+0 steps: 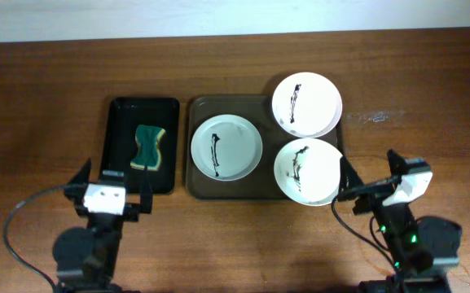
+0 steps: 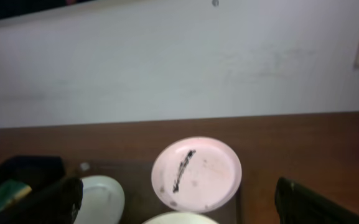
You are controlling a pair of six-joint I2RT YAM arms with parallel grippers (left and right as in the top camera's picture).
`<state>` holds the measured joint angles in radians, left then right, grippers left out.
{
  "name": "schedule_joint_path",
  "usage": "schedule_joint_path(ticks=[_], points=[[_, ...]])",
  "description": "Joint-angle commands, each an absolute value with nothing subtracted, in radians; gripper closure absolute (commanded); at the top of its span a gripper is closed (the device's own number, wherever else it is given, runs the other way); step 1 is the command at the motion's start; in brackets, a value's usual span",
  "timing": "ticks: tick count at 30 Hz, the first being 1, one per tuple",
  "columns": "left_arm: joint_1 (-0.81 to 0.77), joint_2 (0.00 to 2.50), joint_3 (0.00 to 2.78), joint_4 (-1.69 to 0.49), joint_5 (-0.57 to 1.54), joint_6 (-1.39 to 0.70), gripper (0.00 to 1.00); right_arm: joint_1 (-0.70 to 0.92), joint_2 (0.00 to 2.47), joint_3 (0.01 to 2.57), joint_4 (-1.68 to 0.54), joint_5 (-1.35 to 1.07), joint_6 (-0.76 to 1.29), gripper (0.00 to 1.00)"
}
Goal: Clean dirty plates on tray and stack at the side
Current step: 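Move the left gripper to the green sponge and the right gripper to the center plate, then grasp the sponge with the left gripper and the center plate rim with the right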
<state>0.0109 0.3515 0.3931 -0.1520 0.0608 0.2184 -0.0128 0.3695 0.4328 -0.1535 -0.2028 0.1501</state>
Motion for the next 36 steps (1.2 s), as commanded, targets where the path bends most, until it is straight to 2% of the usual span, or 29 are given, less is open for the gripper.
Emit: schedule_joint_path(ticks=[1,3,9,11,14,16,17,18,20,22,24,25,27,29,30,31,34,36], points=[[0.016,0.564,0.62,-0.232,0.103,0.233,0.0,-0.007,0.599,0.608,-0.214,-0.246,0.146,0.01],[0.016,0.831,0.878,-0.408,0.144,0.234,0.0,-0.007,0.878,0.815,-0.372,-0.286,0.126,0.01],[0.016,1.469,1.544,-1.04,0.28,0.241,0.0,-0.007,1.422,1.405,-0.989,-0.289,0.127,0.01],[0.016,1.567,1.588,-1.081,0.318,0.241,0.01,-0.006,1.502,1.432,-0.949,-0.374,0.142,0.01],[0.015,1.601,1.588,-1.074,0.319,0.184,0.01,0.095,1.6,1.433,-0.865,-0.355,0.213,0.18],[0.015,1.602,1.588,-1.037,0.318,0.183,0.01,0.213,1.713,1.433,-0.777,-0.289,0.347,0.35],[0.016,1.608,1.588,-1.02,0.245,0.081,0.0,0.241,1.754,1.433,-0.742,-0.274,0.379,0.42],[0.016,1.635,1.588,-1.01,0.078,-0.07,0.0,0.285,1.836,1.433,-0.677,-0.252,0.402,0.51],[0.016,1.7,1.588,-1.012,0.046,-0.097,0.02,0.331,1.937,1.433,-0.617,-0.238,0.402,0.61],[0.016,1.767,1.588,-1.01,0.047,-0.097,0.08,0.366,2.016,1.433,-0.571,-0.206,0.404,0.66],[0.016,1.818,1.588,-1.009,0.044,-0.097,0.11,0.382,2.064,1.431,-0.567,-0.162,0.455,0.78],[0.016,1.835,1.588,-1.003,0.043,-0.097,0.16,0.382,2.072,1.43,-0.568,-0.16,0.471,0.81],[0.016,1.878,1.588,-0.984,0.038,-0.097,0.16,0.388,2.102,1.425,-0.579,-0.16,0.534,0.85],[0.016,1.913,1.588,-0.985,0.032,-0.097,0.2,0.4,2.117,1.424,-0.601,-0.16,0.583,0.95],[0.016,1.925,1.588,-0.984,0.028,-0.096,0.22,0.401,2.117,1.424,-0.609,-0.16,0.586,0.96],[0.016,1.938,1.588,-0.982,0.026,-0.084,0.3,0.401,2.117,1.424,-0.609,-0.16,0.585,0.96],[0.01,2.0,1.588,-0.967,0.057,-0.004,0.44,0.401,2.117,1.424,-0.606,-0.145,0.585,0.96],[0.005,2.046,1.588,-0.974,0.071,0.074,0.45,0.401,2.117,1.424,-0.605,-0.144,0.585,0.96]])
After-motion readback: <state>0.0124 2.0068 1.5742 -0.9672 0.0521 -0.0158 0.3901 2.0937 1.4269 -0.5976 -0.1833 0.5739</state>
